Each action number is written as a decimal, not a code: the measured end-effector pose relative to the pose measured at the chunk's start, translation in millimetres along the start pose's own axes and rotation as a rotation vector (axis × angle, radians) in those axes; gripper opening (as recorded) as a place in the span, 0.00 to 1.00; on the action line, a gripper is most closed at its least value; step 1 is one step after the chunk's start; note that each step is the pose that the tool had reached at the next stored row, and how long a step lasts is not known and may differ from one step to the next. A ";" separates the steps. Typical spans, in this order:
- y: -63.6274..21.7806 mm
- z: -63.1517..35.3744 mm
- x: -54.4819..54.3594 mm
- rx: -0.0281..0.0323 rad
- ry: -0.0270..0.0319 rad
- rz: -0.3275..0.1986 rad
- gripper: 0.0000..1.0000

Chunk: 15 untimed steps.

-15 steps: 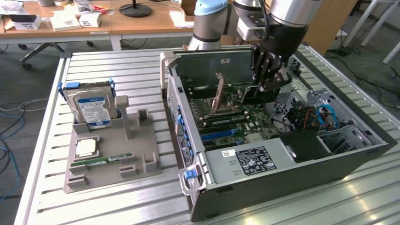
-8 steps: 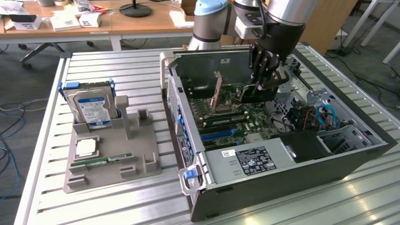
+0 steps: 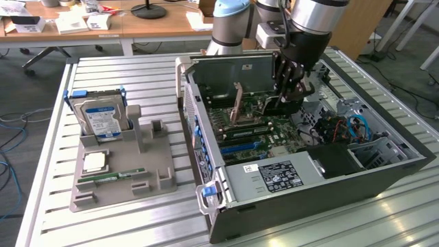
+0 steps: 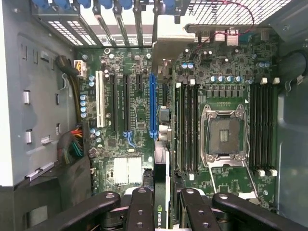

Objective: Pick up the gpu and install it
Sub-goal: 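Insert the gpu into the slot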

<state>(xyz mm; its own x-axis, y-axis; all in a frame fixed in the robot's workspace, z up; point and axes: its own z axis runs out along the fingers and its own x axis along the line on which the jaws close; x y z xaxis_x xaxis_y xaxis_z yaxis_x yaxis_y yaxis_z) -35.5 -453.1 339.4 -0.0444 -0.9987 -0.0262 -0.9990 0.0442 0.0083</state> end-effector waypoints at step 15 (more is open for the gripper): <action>4.0 13.6 -1.7 0.0001 0.0000 0.000 0.26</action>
<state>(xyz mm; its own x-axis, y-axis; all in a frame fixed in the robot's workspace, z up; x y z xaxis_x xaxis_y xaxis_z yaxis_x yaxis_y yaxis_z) -39.6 -450.8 325.8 -0.0445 -0.9987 -0.0262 -0.9990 0.0443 0.0082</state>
